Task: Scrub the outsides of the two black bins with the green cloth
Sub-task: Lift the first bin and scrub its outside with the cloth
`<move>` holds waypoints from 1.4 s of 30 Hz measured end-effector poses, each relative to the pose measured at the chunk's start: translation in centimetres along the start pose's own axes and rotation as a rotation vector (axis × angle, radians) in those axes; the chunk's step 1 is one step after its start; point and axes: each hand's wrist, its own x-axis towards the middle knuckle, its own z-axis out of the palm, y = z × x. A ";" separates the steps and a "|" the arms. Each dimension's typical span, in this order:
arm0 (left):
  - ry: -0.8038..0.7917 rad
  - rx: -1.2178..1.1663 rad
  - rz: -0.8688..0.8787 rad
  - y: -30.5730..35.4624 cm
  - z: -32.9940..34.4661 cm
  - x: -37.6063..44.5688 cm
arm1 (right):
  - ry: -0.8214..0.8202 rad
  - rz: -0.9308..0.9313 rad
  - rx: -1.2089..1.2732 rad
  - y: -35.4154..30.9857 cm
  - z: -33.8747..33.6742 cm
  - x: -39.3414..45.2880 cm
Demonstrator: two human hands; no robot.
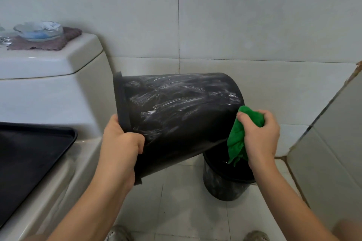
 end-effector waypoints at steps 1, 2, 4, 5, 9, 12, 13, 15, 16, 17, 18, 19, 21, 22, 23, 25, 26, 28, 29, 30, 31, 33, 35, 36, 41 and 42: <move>0.045 0.005 0.014 0.0 0.2 0.1 | 0.004 0.001 -0.010 0.0 0.1 -0.2; 0.074 0.001 0.029 0.1 0.5 0.2 | 0.010 0.010 -0.018 0.1 0.1 -0.3; 0.082 0.016 0.070 0.5 0.9 0.0 | 0.026 0.033 -0.037 0.6 0.1 -0.6; 0.069 0.052 0.106 0.5 0.9 0.0 | 0.032 0.048 -0.041 0.8 0.1 -0.7; 0.016 0.129 0.231 0.7 1.0 -0.4 | -0.012 0.108 -0.043 1.1 0.0 -0.3; -0.045 0.149 0.318 1.4 0.6 -1.0 | -0.071 0.144 0.001 0.7 -0.3 1.0; -0.071 0.142 0.329 1.4 0.4 -1.0 | -0.077 0.142 0.026 0.6 -0.4 1.4; -0.109 0.117 0.299 1.6 -0.2 -1.1 | -0.088 0.137 0.083 0.4 -0.6 1.7; -0.126 0.098 0.259 1.7 -0.6 -1.0 | -0.095 0.134 0.104 0.4 -0.6 1.7; -0.143 0.067 0.208 1.9 -0.8 -0.9 | -0.102 0.127 0.114 0.4 -0.6 1.7; -0.153 0.041 0.154 1.9 -1.0 -0.7 | -0.109 0.119 0.115 0.4 -0.6 1.6; -0.149 0.032 0.115 1.8 -1.3 -0.4 | -0.115 0.115 0.114 0.5 -0.5 1.5; -0.107 0.071 0.101 1.6 -1.7 0.1 | -0.121 0.116 0.103 0.9 -0.1 1.0; -0.097 0.094 0.117 1.4 -1.8 0.2 | -0.119 0.117 0.090 1.1 0.1 0.8; -0.098 0.107 0.129 1.3 -1.8 0.3 | -0.112 0.114 0.070 1.4 0.3 0.6; -0.150 0.144 0.147 1.4 -1.5 0.2 | -0.084 0.103 0.021 1.7 0.6 0.3; -0.202 0.181 0.174 1.5 -1.3 0.2 | -0.066 0.098 0.002 1.8 0.5 0.3; -0.279 0.228 0.218 1.3 -1.0 0.2 | -0.033 0.093 -0.034 2.1 0.4 0.2; -0.279 0.191 0.189 1.4 -0.9 0.3 | -0.027 0.087 -0.053 2.2 0.3 0.1; -0.271 0.148 0.152 1.3 -0.9 0.5 | -0.025 0.082 -0.067 2.3 0.3 0.0; -0.266 0.116 0.126 1.2 -0.9 0.7 | -0.021 0.077 -0.074 2.4 0.4 -0.1; -0.276 0.093 0.120 1.1 -0.9 0.6 | -0.015 0.075 -0.082 2.5 0.4 -0.4; -0.303 0.084 0.163 1.2 -0.9 0.1 | -0.020 0.089 -0.074 2.3 0.3 -0.4; -0.308 0.083 0.192 1.2 -0.8 -0.1 | -0.027 0.100 -0.064 2.1 0.3 -0.3; -0.270 0.045 0.260 1.5 -0.8 -0.4 | 0.052 -0.018 -0.169 0.3 -0.3 -0.3; -0.259 0.032 0.263 1.6 -0.9 -0.4 | 0.071 -0.082 -0.200 -0.3 -0.5 -0.4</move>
